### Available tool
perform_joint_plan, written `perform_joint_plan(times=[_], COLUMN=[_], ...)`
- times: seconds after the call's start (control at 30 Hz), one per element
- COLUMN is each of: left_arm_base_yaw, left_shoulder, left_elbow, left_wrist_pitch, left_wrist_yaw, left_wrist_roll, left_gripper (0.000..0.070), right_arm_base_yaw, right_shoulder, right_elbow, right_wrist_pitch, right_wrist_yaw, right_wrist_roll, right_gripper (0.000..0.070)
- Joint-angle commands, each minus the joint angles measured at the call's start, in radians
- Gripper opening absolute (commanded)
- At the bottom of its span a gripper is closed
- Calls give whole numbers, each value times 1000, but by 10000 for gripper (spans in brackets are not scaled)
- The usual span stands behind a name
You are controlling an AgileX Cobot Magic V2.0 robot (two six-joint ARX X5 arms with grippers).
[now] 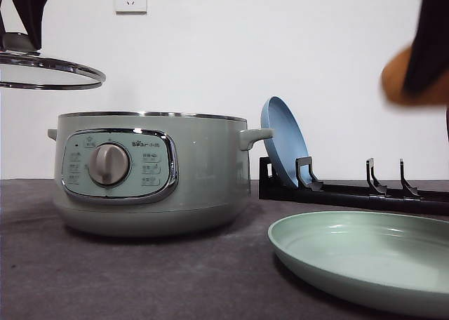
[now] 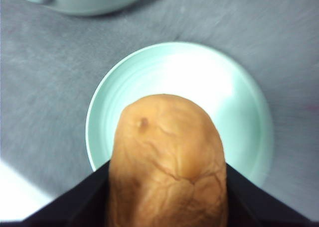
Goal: Transfer potato from steamer to green plate
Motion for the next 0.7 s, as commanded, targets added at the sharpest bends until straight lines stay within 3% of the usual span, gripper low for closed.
perform_joint_plan(times=[0.0,0.2,0.67], left_arm_base_yaw=[-4,-9,-12], left_shoulder=[-2,-2,-2], left_elbow=[34,34,34], left_wrist_pitch=[26,27,28], left_wrist_yaw=[2,2,2], left_wrist_roll=[2,2,2], left_gripper=[10,10,10], right_arm_base_yaw=[5,-3,-16], right_shoulder=[25,157,438], right_elbow=[-43,-146,-150], right_wrist_pitch=[97,314,450], right_wrist_yaw=[-34,-41,-40], right_wrist_roll=[51,63,62], right_gripper=[190,190,190])
